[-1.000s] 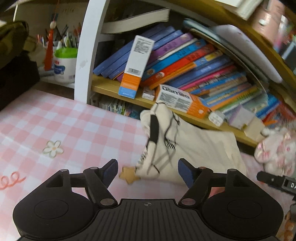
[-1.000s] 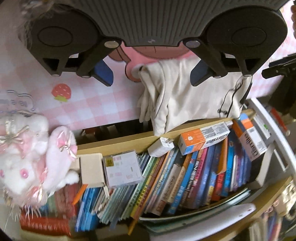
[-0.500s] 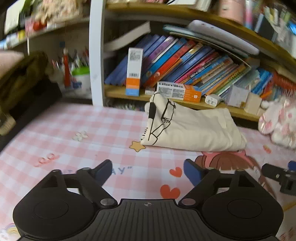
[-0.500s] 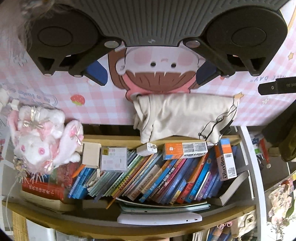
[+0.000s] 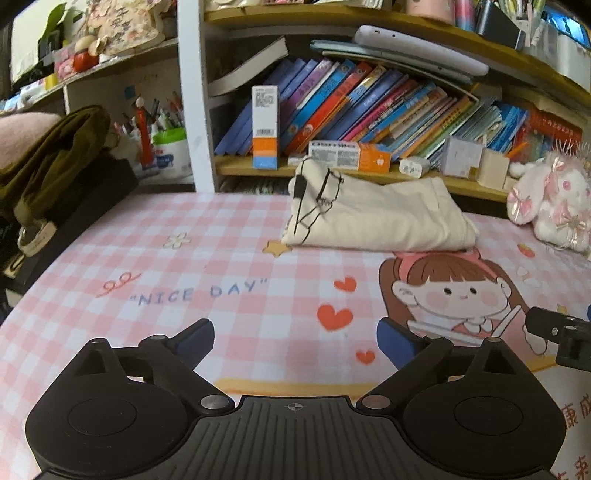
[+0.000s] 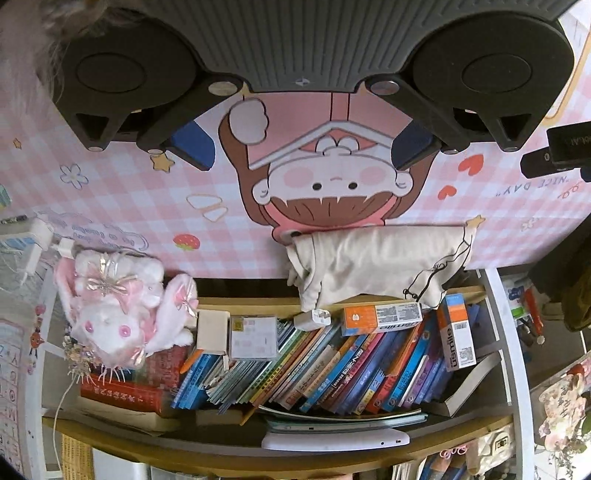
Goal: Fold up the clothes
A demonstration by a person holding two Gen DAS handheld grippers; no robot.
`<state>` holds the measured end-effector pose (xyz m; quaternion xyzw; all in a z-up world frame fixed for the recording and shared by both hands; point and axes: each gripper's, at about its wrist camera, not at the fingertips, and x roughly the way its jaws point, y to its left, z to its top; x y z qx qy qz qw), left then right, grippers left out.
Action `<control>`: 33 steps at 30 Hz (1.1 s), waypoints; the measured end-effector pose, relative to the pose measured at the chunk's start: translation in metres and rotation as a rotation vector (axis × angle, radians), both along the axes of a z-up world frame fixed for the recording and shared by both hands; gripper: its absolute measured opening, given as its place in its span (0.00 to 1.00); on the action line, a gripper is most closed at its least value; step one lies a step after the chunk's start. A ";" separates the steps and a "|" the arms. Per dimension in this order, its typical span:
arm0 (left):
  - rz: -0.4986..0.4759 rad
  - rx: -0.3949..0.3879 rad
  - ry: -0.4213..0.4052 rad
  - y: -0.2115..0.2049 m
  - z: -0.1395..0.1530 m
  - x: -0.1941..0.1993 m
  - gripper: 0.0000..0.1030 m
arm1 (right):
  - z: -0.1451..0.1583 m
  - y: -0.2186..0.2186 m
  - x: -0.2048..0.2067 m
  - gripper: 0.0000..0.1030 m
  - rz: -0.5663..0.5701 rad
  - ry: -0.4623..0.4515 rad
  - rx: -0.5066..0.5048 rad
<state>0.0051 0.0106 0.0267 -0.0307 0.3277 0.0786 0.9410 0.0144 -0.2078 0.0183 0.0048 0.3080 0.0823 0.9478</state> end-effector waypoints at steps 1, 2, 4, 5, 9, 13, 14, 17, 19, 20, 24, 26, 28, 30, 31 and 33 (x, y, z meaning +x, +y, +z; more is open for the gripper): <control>0.003 -0.004 0.003 0.000 -0.001 -0.003 0.94 | 0.000 0.000 -0.003 1.00 0.000 0.002 -0.002; 0.003 -0.007 0.003 0.000 -0.001 -0.005 0.95 | -0.001 0.001 -0.005 1.00 0.000 0.003 -0.004; 0.001 -0.010 0.003 0.000 -0.001 -0.009 0.98 | -0.001 0.001 -0.010 1.00 0.000 0.004 -0.008; 0.001 -0.009 0.001 0.000 -0.001 -0.011 0.98 | -0.001 0.002 -0.013 1.00 0.001 0.003 -0.011; -0.003 -0.006 -0.003 -0.001 0.001 -0.016 0.98 | 0.002 0.004 -0.020 1.00 0.009 -0.007 -0.014; -0.010 -0.009 -0.002 -0.003 0.002 -0.017 0.98 | 0.005 0.007 -0.025 1.00 0.018 -0.019 -0.017; -0.013 -0.010 -0.002 -0.003 0.002 -0.018 0.98 | 0.006 0.007 -0.026 1.00 0.019 -0.021 -0.017; -0.021 -0.009 -0.005 -0.005 0.002 -0.018 0.98 | 0.008 0.007 -0.027 1.00 0.020 -0.026 -0.017; -0.023 -0.007 -0.004 -0.005 0.003 -0.018 0.98 | 0.008 0.007 -0.027 1.00 0.020 -0.026 -0.017; -0.023 -0.006 -0.004 -0.005 0.003 -0.018 0.98 | 0.008 0.007 -0.027 1.00 0.019 -0.025 -0.017; -0.021 -0.009 -0.004 -0.003 0.003 -0.018 0.99 | 0.008 0.007 -0.027 1.00 0.013 -0.022 -0.014; -0.023 -0.010 -0.008 -0.003 0.003 -0.018 0.99 | 0.008 0.007 -0.027 1.00 0.010 -0.021 -0.013; -0.025 -0.009 -0.011 -0.003 0.003 -0.018 0.99 | 0.007 0.007 -0.027 1.00 0.007 -0.019 -0.012; -0.026 -0.010 -0.011 -0.003 0.003 -0.018 0.99 | 0.007 0.007 -0.026 1.00 0.006 -0.016 -0.011; -0.026 -0.010 -0.011 -0.003 0.003 -0.018 0.99 | 0.007 0.007 -0.026 1.00 0.006 -0.015 -0.011; -0.024 -0.010 -0.010 -0.002 0.003 -0.018 0.99 | 0.007 0.008 -0.025 1.00 0.006 -0.015 -0.010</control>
